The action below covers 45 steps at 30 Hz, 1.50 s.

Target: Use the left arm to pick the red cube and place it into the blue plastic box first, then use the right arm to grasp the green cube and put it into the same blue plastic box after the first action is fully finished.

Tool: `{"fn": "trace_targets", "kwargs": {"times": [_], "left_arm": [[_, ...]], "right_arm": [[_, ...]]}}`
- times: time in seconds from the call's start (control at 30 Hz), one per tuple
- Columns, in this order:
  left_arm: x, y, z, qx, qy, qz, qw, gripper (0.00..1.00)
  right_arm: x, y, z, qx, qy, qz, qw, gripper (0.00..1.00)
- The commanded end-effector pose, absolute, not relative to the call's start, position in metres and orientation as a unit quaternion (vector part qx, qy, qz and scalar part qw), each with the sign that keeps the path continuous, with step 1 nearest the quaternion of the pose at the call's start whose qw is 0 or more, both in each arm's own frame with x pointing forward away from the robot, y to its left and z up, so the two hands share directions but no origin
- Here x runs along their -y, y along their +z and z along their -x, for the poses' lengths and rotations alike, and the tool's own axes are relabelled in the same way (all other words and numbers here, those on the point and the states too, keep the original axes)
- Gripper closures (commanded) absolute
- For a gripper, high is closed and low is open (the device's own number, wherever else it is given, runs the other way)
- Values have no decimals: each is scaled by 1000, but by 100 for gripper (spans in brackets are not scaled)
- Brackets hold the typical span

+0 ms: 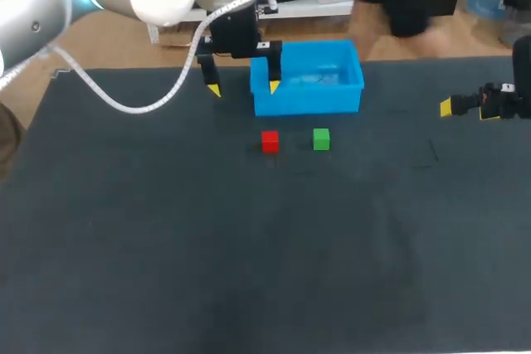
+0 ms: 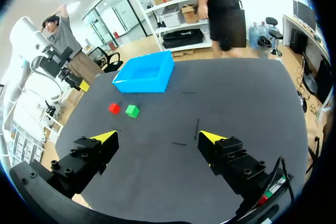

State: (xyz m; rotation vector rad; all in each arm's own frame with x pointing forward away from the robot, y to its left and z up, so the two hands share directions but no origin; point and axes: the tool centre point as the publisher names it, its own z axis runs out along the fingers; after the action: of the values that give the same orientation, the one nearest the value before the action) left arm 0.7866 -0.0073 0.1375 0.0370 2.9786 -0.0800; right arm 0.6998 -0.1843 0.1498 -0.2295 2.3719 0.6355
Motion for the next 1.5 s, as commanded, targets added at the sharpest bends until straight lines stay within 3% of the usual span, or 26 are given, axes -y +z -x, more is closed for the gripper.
{"fn": "trace_targets", "kwargs": {"times": [0.03, 1.5], "left_arm": [[11, 133, -790, -997, -30, -13, 77, 0], [32, 74, -790, -999, -21, -37, 10, 0]], "right_arm": [[185, 150, -700, -908, 243, 88, 331, 0], [185, 150, -700, -908, 243, 88, 331, 0]]}}
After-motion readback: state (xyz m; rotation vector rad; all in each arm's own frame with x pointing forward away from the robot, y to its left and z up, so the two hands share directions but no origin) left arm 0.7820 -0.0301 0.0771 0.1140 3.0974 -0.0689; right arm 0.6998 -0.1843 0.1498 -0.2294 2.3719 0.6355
